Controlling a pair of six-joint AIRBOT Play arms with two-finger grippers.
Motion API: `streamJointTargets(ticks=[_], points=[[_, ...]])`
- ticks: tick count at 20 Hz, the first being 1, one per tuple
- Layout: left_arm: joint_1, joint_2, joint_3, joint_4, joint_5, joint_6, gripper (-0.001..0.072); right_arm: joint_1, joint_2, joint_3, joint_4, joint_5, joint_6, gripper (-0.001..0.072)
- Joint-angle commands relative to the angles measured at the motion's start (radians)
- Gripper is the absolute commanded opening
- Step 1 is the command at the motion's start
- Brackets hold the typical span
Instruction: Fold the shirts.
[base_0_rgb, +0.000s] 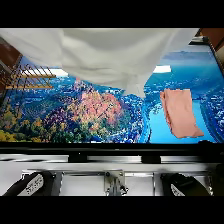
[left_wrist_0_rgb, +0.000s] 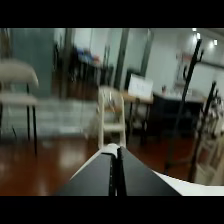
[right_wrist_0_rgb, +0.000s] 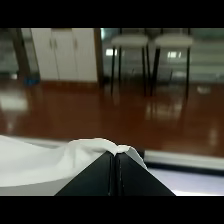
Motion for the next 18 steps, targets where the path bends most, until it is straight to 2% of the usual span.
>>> streamJointTargets(ticks=[1, 4, 8, 13, 15, 18], points=[[0.000, 0.174, 0.050, 0.065, 0.223, 0.007, 0.0028, 0.001, 0.095, 0.117, -0.037, 0.013, 0.001, 0.0047], [0.000, 0.241, 0.049, 0.219, 0.166, -0.034, 0.0028, 0.001, 0.145, 0.117, -0.027, -0.095, 0.000, 0.0047], [0.000, 0.263, 0.049, 0.327, 0.056, -0.093, 0.0028, 0.001, 0.167, 0.117, -0.026, -0.287, 0.000, 0.0047], [0.000, 0.271, 0.049, 0.478, -0.153, -0.113, 0.0027, 0.001, 0.169, 0.117, -0.027, -0.438, 0.000, 0.0047], [0.000, 0.275, 0.049, 0.539, -0.174, -0.157, 0.0027, 0.001, 0.170, 0.117, -0.027, -0.446, 0.000, 0.0047], [0.000, 0.298, 0.050, 0.531, -0.110, -0.157, 0.0028, 0.001, 0.170, 0.117, -0.018, -0.385, -0.008, 0.0047]])
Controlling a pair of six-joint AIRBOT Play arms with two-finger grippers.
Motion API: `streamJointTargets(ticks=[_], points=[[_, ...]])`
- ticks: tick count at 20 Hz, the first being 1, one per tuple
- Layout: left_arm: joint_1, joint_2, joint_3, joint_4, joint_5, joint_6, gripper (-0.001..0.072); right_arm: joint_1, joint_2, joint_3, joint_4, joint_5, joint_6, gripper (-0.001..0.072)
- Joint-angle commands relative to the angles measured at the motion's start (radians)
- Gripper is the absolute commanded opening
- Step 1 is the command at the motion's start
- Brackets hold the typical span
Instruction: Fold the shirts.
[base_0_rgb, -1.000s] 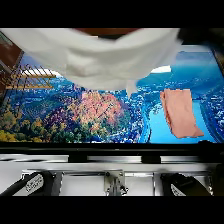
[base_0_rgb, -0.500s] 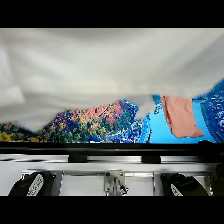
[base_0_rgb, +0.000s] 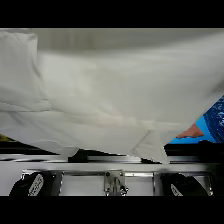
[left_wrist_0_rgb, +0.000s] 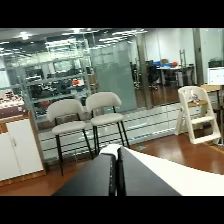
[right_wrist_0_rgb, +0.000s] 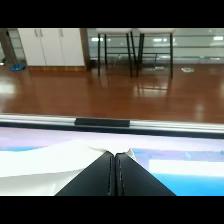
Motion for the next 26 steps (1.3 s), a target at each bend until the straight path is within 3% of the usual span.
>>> streamJointTargets(ticks=[1, 6, 10, 15, 17, 22, 24, 26], points=[[0.000, 0.034, 0.001, 0.041, 0.014, -0.019, 0.0028, 0.001, 0.004, 0.001, 0.018, 0.029, -0.005, 0.0047], [0.000, 0.142, 0.001, 0.069, 0.014, -0.025, 0.0027, 0.001, 0.063, 0.001, 0.053, 0.052, -0.009, 0.0047], [0.000, 0.206, 0.001, 0.243, 0.011, -0.203, 0.0027, 0.001, 0.133, 0.001, 0.050, 0.050, -0.008, 0.0047], [0.000, 0.217, 0.000, 0.291, -0.119, -0.224, 0.0028, 0.001, 0.138, 0.000, 0.046, -0.001, -0.008, 0.0047], [0.000, 0.203, -0.001, 0.299, -0.195, -0.224, 0.0027, 0.001, 0.114, 0.000, 0.014, -0.070, 0.010, 0.0047], [0.000, 0.126, -0.179, 0.336, -0.388, -0.224, 0.0028, 0.001, -0.071, -0.055, -0.132, -0.414, 0.035, 0.0047], [0.000, 0.076, -0.346, 0.336, -0.390, -0.224, 0.0028, 0.001, -0.165, -0.159, -0.137, -0.361, 0.039, 0.0047], [0.000, -0.013, -0.493, 0.331, -0.356, -0.219, 0.0027, 0.001, -0.279, -0.280, -0.104, -0.217, 0.072, 0.0047]])
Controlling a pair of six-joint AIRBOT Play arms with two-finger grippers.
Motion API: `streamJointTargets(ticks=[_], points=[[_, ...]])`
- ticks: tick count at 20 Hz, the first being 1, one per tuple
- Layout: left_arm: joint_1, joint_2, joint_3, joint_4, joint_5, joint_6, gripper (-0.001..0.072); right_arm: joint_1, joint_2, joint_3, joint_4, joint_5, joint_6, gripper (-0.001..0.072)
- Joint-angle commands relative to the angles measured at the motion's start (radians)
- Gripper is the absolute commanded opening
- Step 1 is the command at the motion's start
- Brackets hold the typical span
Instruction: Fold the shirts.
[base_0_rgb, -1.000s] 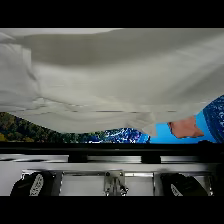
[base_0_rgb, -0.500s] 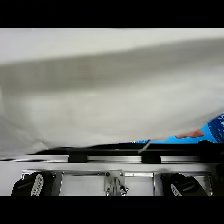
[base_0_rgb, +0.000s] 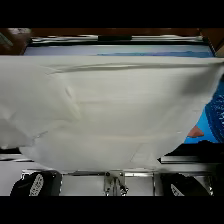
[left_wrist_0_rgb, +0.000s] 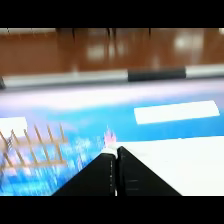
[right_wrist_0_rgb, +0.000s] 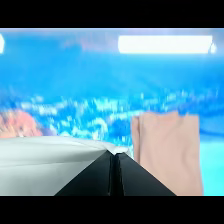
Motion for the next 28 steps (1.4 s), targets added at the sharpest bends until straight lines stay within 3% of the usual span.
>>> streamJointTargets(ticks=[1, 4, 9, 11, 15, 18, 26, 27, 28], points=[[-0.004, -0.146, -0.229, -0.002, 0.013, 0.004, 0.0027, -0.001, -0.204, -0.174, 0.008, 0.144, 0.045, 0.0047], [-0.073, -0.354, -0.278, -0.002, 0.150, 0.061, 0.0027, -0.001, -0.441, -0.203, 0.027, 0.313, 0.050, 0.0047], [-0.200, -0.657, -0.233, -0.002, 0.522, 0.058, 0.0028, -0.046, -0.702, -0.201, 0.052, 0.638, 0.107, 0.0047], [-0.204, -0.748, -0.217, -0.003, 0.651, 0.011, 0.0028, -0.079, -0.747, -0.201, 0.091, 0.764, 0.132, 0.0047], [-0.206, -0.882, -0.203, -0.061, 0.727, 0.000, 0.0028, -0.105, -0.795, -0.201, 0.154, 0.991, 0.132, 0.0047], [-0.214, -0.946, -0.203, -0.067, 0.804, -0.001, 0.0028, -0.105, -0.829, -0.201, 0.212, 1.072, 0.133, 0.0047], [-0.318, -1.004, -0.203, -0.073, 0.965, 0.000, 0.0029, -0.105, -0.878, -0.201, 0.227, 1.077, 0.133, 0.0048], [-0.324, -1.003, -0.203, -0.073, 0.954, 0.000, 0.0034, -0.105, -0.874, -0.201, 0.228, 1.067, 0.132, 0.0084], [-0.327, -0.998, -0.203, -0.073, 0.928, 0.000, 0.0128, -0.105, -0.864, -0.201, 0.229, 1.047, 0.133, 0.0280]])
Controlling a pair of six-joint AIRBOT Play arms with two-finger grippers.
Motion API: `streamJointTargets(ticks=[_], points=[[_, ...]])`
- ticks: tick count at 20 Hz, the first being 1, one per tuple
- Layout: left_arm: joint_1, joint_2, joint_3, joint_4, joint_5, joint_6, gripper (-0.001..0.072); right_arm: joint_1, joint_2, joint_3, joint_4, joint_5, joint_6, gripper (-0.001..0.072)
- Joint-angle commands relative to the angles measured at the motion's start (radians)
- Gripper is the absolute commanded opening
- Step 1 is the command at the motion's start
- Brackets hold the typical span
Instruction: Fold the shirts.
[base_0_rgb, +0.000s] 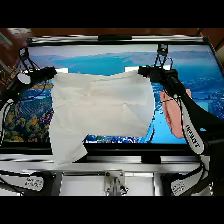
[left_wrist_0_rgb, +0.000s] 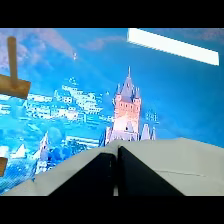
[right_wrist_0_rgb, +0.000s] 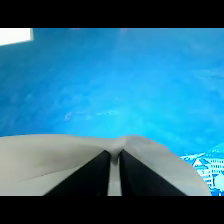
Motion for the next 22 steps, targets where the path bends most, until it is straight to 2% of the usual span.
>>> streamJointTargets(ticks=[1, 2, 3, 6, 7, 8, 9, 11, 13, 15, 16, 18, 22], points=[[-0.023, 0.006, 0.002, 0.000, -0.039, 0.000, 0.0364, -0.001, 0.021, 0.000, 0.003, -0.045, -0.002, 0.0501], [-0.020, 0.018, 0.007, 0.000, -0.093, 0.000, 0.0559, -0.001, 0.045, 0.000, -0.016, -0.085, -0.010, 0.0511], [-0.014, 0.034, 0.019, 0.004, -0.171, 0.000, 0.0592, -0.004, 0.072, 0.000, -0.046, -0.131, -0.012, 0.0512], [0.010, 0.095, 0.087, 0.127, -0.443, -0.010, 0.0586, -0.045, 0.184, 0.000, -0.114, -0.336, -0.021, 0.0511], [0.025, 0.122, 0.117, 0.202, -0.558, -0.053, 0.0585, -0.071, 0.222, 0.000, -0.112, -0.419, -0.045, 0.0511], [0.041, 0.148, 0.138, 0.285, -0.666, -0.113, 0.0571, -0.102, 0.260, 0.000, -0.108, -0.525, -0.085, 0.0510], [0.063, 0.180, 0.142, 0.372, -0.772, -0.168, 0.0457, -0.135, 0.289, 0.000, -0.099, -0.639, -0.135, 0.0510], [0.125, 0.234, 0.105, 0.431, -0.960, -0.189, 0.0445, -0.209, 0.321, -0.004, -0.061, -0.888, -0.237, 0.0509], [0.208, 0.288, -0.020, 0.398, -1.085, -0.158, 0.0451, -0.285, 0.351, -0.062, 0.066, -1.038, -0.355, 0.0500], [0.318, 0.335, -0.202, 0.283, -1.126, -0.097, 0.0551, -0.352, 0.403, -0.173, 0.218, -1.063, -0.414, 0.0500], [0.372, 0.346, -0.274, 0.203, -1.122, -0.055, 0.0568, -0.379, 0.428, -0.230, 0.270, -1.052, -0.422, 0.0501], [0.460, 0.341, -0.362, 0.068, -1.083, 0.028, 0.0568, -0.406, 0.460, -0.309, 0.310, -1.032, -0.428, 0.0501], [0.506, 0.259, -0.407, 0.059, -1.009, 0.058, 0.0563, -0.403, 0.463, -0.339, 0.326, -1.009, -0.428, 0.0500]])
